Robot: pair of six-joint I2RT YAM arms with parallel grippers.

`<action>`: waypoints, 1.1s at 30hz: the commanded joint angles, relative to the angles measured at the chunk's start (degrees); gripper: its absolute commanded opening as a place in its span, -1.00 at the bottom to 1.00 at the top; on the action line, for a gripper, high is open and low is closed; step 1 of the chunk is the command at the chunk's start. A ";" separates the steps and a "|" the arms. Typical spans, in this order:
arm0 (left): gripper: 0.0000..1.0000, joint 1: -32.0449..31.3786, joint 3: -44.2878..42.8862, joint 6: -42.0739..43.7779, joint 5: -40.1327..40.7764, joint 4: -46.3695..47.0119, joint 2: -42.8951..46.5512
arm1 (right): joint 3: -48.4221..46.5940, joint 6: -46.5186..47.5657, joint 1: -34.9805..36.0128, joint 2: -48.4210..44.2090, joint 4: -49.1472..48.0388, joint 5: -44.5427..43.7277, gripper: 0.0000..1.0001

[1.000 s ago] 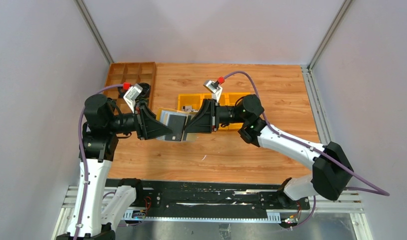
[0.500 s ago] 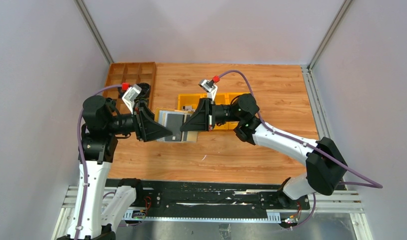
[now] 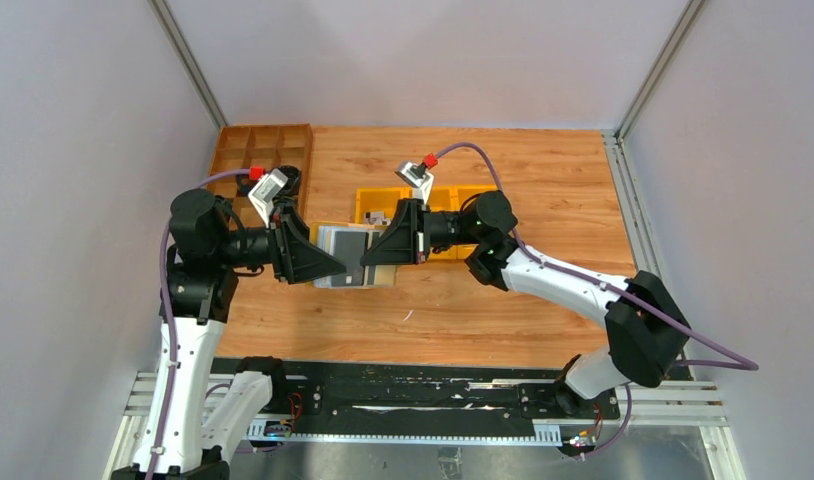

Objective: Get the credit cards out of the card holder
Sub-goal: Remove the credit card from the card holder.

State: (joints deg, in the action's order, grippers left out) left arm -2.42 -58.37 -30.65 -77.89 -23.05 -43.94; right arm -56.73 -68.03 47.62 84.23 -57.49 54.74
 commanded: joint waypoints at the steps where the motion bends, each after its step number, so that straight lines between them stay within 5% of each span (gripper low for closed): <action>1: -0.24 -0.84 0.12 -2.88 -1.32 4.08 -0.39 | -0.31 -0.59 0.63 0.11 -3.33 0.34 -1.00; 27: -0.52 -0.84 -1.94 -3.71 -0.96 3.54 0.26 | 6.70 0.84 -2.65 -6.31 -3.85 -0.47 -1.00; 33: -0.52 -0.84 -1.25 -4.50 0.52 4.62 0.66 | 3.74 1.88 -0.51 -5.66 -3.11 -0.53 -0.33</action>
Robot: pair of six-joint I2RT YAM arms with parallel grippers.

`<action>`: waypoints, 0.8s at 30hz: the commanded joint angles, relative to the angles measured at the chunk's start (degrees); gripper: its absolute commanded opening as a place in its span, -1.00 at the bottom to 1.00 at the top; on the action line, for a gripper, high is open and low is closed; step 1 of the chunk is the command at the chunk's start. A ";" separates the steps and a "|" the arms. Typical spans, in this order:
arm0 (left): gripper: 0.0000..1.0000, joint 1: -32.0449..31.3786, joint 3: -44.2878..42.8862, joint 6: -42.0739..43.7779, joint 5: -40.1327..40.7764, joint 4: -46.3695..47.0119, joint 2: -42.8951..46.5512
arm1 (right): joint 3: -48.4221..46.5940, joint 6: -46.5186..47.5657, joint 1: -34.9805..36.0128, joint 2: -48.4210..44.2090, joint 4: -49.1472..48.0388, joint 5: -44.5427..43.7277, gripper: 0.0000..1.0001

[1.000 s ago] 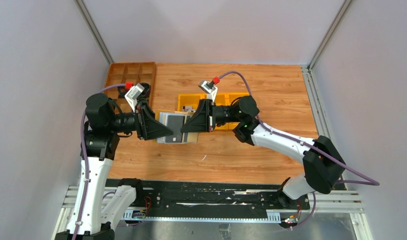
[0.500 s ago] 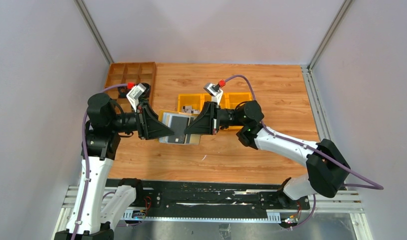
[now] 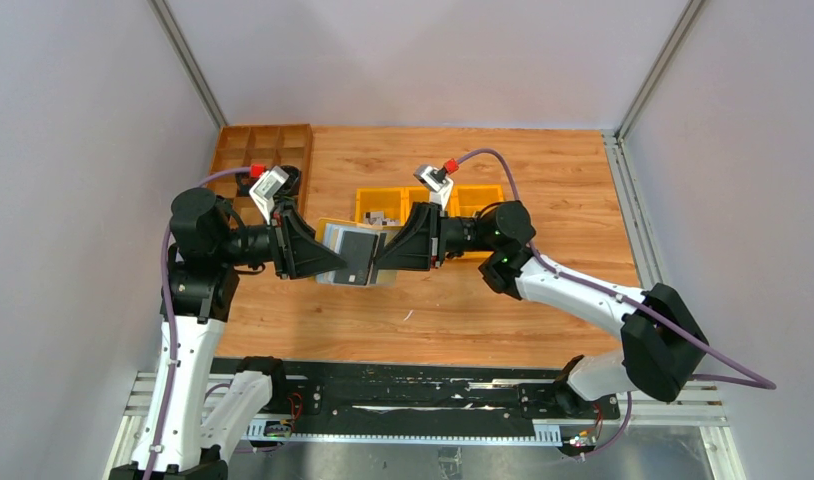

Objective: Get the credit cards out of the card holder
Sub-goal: Remove the credit card from the card holder.

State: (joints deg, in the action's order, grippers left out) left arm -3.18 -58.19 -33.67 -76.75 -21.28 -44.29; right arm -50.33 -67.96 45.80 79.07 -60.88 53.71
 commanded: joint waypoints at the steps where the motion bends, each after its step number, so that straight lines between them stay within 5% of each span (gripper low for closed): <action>1: -0.52 -0.07 -1.40 -1.56 -0.64 2.90 1.03 | -3.03 2.08 1.43 -0.23 0.84 0.23 -0.30; 7: -0.52 -0.12 -1.22 -1.66 -0.71 3.00 1.76 | -5.17 1.64 1.96 2.30 0.97 0.08 -0.33; 13: -0.39 -0.06 -1.35 -2.01 -1.43 3.01 2.05 | -4.36 -3.13 1.91 4.08 -6.24 0.38 -1.00; 24: -0.28 -0.07 -1.35 -1.95 -1.74 3.07 1.69 | 0.76 -8.30 0.34 2.95 -15.88 -0.77 -1.00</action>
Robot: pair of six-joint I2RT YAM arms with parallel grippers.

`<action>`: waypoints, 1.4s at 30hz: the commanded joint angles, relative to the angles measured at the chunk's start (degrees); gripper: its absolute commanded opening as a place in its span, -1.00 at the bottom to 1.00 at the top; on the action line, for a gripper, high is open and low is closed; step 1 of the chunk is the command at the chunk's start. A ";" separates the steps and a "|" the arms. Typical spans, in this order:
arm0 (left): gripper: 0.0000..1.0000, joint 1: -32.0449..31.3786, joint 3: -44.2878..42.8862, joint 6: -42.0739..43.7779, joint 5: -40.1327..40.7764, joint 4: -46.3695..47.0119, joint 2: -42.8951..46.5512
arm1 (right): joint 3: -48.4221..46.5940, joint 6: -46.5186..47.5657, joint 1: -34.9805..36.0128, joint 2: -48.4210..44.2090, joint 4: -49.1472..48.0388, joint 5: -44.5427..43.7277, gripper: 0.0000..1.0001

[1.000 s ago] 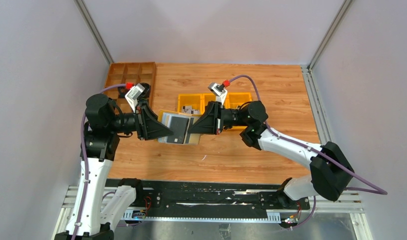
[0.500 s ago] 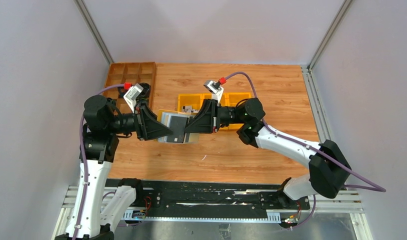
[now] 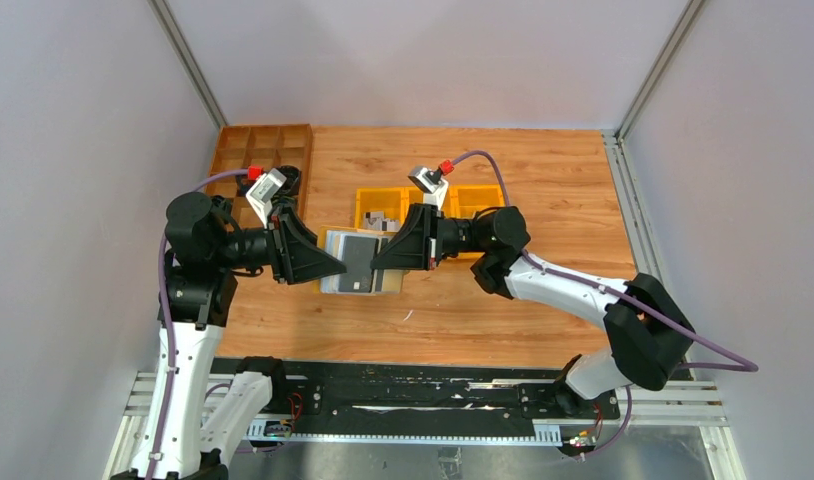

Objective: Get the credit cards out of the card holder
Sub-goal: Remove the credit card from the card holder.

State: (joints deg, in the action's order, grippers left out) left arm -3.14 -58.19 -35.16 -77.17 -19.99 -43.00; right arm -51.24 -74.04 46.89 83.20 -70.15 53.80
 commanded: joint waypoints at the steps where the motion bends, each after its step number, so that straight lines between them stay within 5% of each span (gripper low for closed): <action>1: -0.30 -0.12 -1.35 -0.44 -1.34 1.76 0.39 | 1.90 -2.34 -0.89 -1.33 -6.90 -0.90 -1.00; 12: -0.75 -0.12 -1.52 -0.44 -0.96 1.93 0.15 | 4.37 -0.46 -1.59 -3.94 -4.18 -0.88 -1.00; 25: -0.81 -0.12 -1.62 -2.02 0.86 3.22 0.33 | 3.34 2.23 -1.58 -6.05 0.34 -1.38 -1.00; 28: -0.98 -0.12 -1.44 -3.52 3.23 4.55 0.16 | 2.79 2.40 -1.07 -5.83 0.89 -1.33 -0.50; 30: -1.00 -0.14 -1.26 -3.65 5.61 4.42 0.31 | 2.53 2.55 -0.80 -5.50 0.85 -1.75 -0.35; 33: -1.00 -0.12 -0.44 -4.13 7.73 5.46 0.60 | 1.30 1.88 -0.40 -4.17 0.16 -1.94 -0.34; 37: -1.00 -0.12 -0.40 -4.30 7.65 5.67 0.69 | 0.14 0.43 -0.40 -2.64 -0.76 -1.97 -0.58; 42: -1.00 -0.12 -0.34 -3.87 7.14 5.41 1.02 | -1.38 0.61 -0.40 -1.61 0.55 -2.74 -0.35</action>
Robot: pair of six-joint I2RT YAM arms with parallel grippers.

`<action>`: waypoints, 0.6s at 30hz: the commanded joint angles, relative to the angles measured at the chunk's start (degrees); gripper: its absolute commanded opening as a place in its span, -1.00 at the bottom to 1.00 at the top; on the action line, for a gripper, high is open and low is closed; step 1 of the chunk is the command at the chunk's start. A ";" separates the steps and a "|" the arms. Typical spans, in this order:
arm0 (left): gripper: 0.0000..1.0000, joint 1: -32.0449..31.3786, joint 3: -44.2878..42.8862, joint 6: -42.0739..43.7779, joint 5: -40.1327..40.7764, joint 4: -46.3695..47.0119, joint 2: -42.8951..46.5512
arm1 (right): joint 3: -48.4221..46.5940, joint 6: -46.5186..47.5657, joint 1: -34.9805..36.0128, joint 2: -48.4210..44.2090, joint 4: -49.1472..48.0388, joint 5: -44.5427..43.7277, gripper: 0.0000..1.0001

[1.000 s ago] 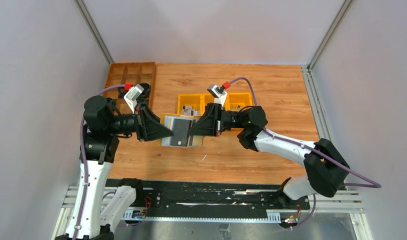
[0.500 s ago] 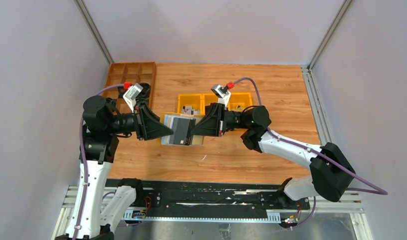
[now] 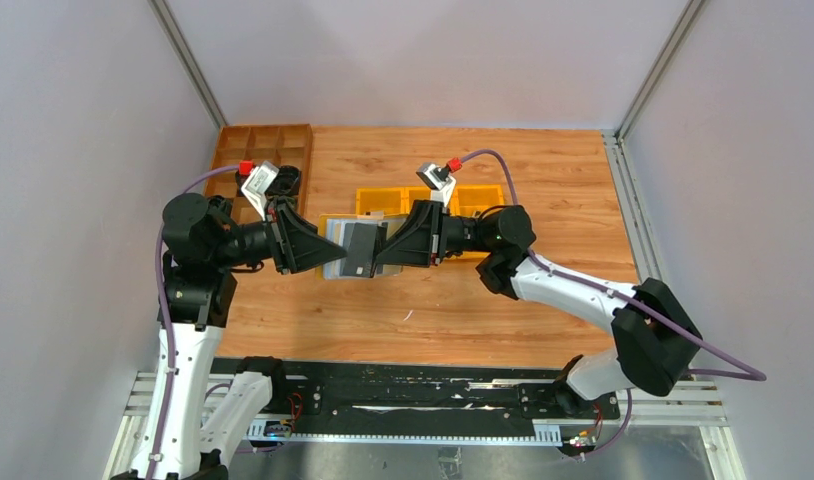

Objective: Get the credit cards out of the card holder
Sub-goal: Remove the credit card from the card holder.

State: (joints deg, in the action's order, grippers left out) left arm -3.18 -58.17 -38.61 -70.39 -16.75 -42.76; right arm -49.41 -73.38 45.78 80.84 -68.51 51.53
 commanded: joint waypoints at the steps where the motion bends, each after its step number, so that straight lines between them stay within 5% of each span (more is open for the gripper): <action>1: -1.00 -0.08 -0.36 -0.41 0.16 2.16 0.75 | -3.42 -0.16 0.71 0.95 -1.10 -0.51 -0.36; 4: -1.00 -0.07 -0.51 -0.33 -0.23 2.16 0.81 | -2.94 -0.67 0.56 1.21 -1.81 -1.71 -0.52; 8: -1.00 -0.07 -0.52 -0.03 -0.61 2.22 0.79 | -2.05 -4.02 0.01 2.10 -6.90 -2.05 -1.00; 18: -1.00 -0.06 -0.76 1.26 0.03 1.30 0.51 | 2.25 -3.13 -4.13 -2.86 -4.36 -0.14 -1.00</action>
State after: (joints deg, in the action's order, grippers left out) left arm -3.18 -58.17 -38.54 -70.04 -16.01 -42.57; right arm -48.36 -76.55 43.77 81.01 -71.57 51.00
